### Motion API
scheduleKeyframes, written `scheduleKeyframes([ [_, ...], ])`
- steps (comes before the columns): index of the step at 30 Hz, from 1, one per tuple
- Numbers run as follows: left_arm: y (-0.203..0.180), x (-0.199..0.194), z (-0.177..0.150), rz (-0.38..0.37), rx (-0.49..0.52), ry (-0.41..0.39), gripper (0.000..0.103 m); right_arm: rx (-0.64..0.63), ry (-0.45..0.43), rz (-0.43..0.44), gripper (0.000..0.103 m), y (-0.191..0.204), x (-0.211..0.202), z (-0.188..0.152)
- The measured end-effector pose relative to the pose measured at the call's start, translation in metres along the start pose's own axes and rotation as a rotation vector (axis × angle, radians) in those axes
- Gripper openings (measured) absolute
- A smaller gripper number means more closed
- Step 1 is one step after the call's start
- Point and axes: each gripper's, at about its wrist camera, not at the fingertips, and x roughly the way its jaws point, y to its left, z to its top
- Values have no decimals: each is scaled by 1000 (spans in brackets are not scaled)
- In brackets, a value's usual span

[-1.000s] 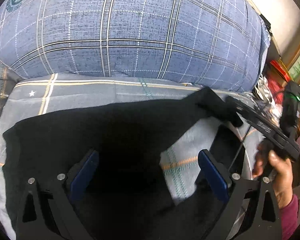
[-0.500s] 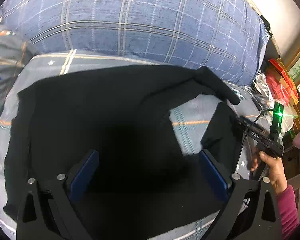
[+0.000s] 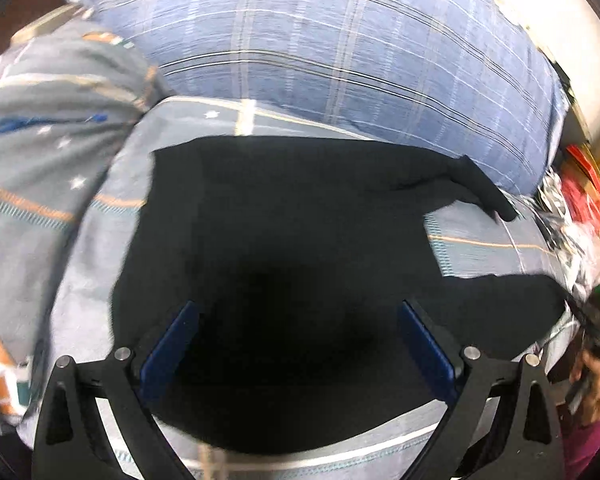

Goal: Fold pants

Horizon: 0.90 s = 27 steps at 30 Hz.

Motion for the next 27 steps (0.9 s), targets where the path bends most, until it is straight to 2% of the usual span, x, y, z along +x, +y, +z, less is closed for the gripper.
scheduleKeyframes([
  [3, 21, -6, -8, 37, -43, -11, 99, 11, 86, -20, 7, -8, 8, -18],
  [5, 36, -12, -13, 51, -74, -19, 99, 9, 139, -65, 7, -9, 21, -23],
  [7, 50, -21, -16, 58, -108, -33, 99, 43, 162, -86, 7, -16, 26, -28],
  [9, 57, -27, -18, 75, -119, -43, 99, 106, 118, -4, 8, -19, 13, -25],
  [11, 65, -30, -21, 89, -128, -44, 99, 109, 70, 38, 12, -7, -3, -20],
  [13, 71, -30, -24, 87, -138, -36, 99, 68, 21, 93, 27, 13, -14, -16],
  [14, 72, -28, -25, 89, -140, -28, 99, 40, 5, 127, 44, 28, -19, -15],
  [15, 73, -26, -27, 96, -139, -16, 99, 17, -9, 165, 57, 41, -22, -14],
  [19, 77, -17, -37, 111, -143, 9, 99, -59, -33, 317, 59, 94, -21, -13],
  [22, 83, -4, -44, 148, -146, 58, 99, -80, -15, 399, 59, 125, -10, -14],
  [27, 85, -2, -51, 157, -150, 65, 99, -138, 49, 409, 59, 157, 13, -23],
])
